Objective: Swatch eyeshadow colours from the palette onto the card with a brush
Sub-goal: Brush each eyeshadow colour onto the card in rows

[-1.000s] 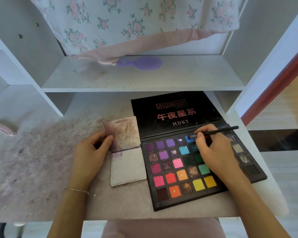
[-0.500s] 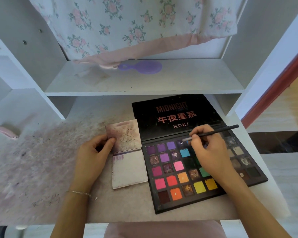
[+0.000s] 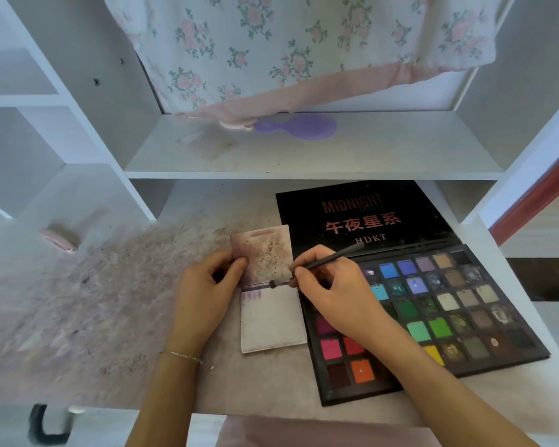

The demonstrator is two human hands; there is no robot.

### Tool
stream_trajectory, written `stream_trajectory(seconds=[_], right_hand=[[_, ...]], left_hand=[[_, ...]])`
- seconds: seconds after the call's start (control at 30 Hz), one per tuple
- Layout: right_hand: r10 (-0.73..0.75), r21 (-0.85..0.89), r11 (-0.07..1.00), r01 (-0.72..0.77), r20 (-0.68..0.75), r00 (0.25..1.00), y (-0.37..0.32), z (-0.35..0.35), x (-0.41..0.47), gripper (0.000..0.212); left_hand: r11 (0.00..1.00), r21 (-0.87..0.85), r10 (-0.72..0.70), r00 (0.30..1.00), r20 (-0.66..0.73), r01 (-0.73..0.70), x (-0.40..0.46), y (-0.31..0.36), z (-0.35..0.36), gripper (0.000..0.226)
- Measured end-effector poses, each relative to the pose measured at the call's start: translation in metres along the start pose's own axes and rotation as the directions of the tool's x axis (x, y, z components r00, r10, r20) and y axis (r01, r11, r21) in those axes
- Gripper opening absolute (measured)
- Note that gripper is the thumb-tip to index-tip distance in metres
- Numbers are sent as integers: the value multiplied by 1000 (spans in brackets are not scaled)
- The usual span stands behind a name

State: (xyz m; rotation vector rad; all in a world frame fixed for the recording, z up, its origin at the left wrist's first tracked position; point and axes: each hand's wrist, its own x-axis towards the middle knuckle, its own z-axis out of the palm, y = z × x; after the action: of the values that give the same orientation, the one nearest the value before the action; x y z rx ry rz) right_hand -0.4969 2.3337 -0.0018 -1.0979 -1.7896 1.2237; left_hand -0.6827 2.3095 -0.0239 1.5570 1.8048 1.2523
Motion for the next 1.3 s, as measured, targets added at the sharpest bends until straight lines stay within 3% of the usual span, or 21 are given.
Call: stream_trajectory(seconds=[1.3], right_hand=[[59, -105, 993, -54, 41, 997, 6, 12, 2, 9]], left_hand=[[998, 32, -48, 998, -34, 49, -1, -1, 1, 12]])
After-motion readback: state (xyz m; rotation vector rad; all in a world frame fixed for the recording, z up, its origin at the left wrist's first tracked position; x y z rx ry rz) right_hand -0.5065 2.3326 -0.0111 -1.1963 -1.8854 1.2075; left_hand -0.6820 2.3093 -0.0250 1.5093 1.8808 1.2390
